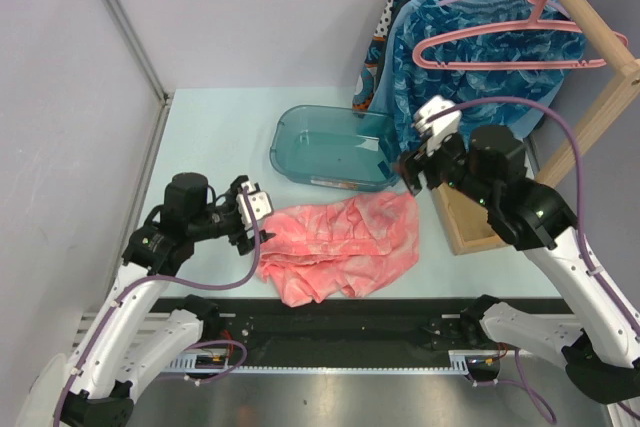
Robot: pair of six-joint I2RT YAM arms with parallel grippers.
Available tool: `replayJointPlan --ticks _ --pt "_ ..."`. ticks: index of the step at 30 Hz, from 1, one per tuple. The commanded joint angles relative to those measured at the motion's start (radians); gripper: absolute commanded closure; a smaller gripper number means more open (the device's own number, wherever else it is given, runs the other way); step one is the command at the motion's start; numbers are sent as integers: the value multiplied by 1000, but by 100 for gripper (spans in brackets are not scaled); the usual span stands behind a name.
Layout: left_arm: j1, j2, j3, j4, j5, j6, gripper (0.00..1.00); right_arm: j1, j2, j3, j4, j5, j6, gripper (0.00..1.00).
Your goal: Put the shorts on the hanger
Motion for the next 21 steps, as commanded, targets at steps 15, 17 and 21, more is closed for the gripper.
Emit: replayJointPlan --ticks 15,17,21 --pt "-4 67 116 119 110 -135 11 -50 182 118 596 360 -362 16" --pt "-4 63 125 110 104 -119 11 -18 230 118 615 467 -632 15" --pt "-4 41 127 116 85 -90 11 -30 326 118 609 610 -900 9"
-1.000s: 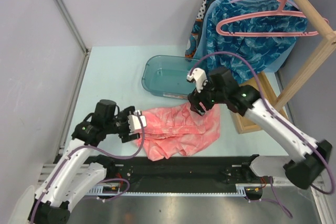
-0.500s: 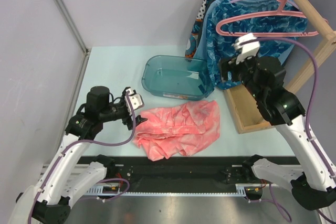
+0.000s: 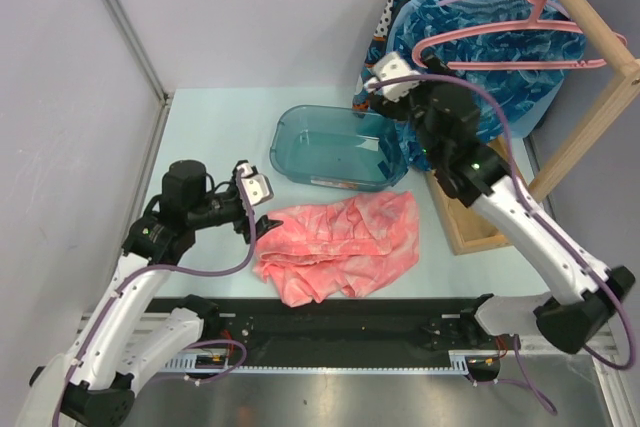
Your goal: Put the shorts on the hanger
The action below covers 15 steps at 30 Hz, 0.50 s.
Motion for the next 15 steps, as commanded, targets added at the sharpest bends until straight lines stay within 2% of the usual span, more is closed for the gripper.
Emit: replayJointPlan --ticks 1,7,15 --pt "-4 -22 48 15 7 44 11 -14 69 21 63 215 -444 9" --pt "-4 -13 75 -26 15 84 11 -71 72 21 129 263 -679 5" --pt "-4 -36 65 -65 22 124 11 -265 79 20 207 93 -891 5"
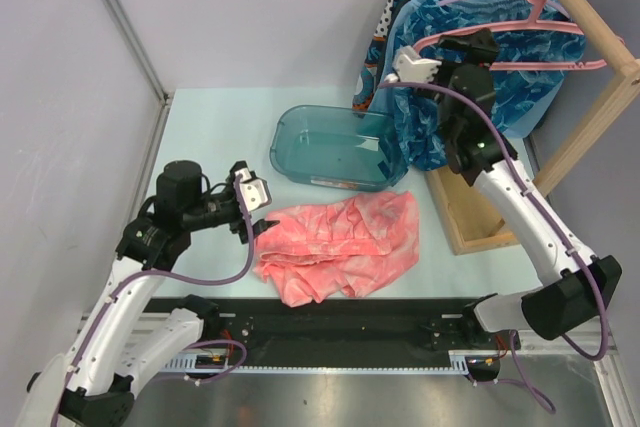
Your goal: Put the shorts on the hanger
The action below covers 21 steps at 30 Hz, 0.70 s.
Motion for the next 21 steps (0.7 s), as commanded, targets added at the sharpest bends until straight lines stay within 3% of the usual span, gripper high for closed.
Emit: replayJointPlan --ticks 1,10,21 --pt "-4 -19 28 -21 27 43 11 -110 -20 23 84 -101 -183 5" --pt "-4 -28 28 -15 12 47 11 -217 64 23 244 -256 -349 7" --pt "-4 -37 21 4 -24 52 12 -316 127 23 316 -413 -413 36"
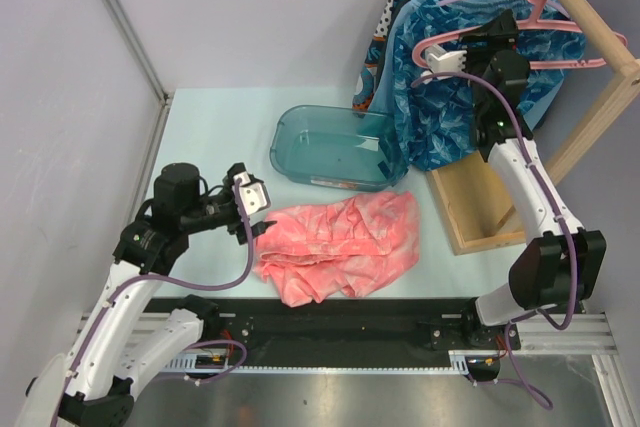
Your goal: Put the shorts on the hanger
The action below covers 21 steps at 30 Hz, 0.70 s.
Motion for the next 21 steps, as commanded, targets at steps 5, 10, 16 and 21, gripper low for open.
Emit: replayJointPlan --ticks 5,10,16,21 --pt "-4 -14 24 23 -6 18 12 -17 5 27 152 -153 -84 44" --pt "-4 -15 29 18 -11 24 12 -34 15 39 160 -201 -122 65" --pt "-3 -14 34 11 -28 48 12 -47 22 65 172 -226 -139 97" --pt "-4 -8 37 8 -20 55 12 -18 -1 68 162 -230 -144 100"
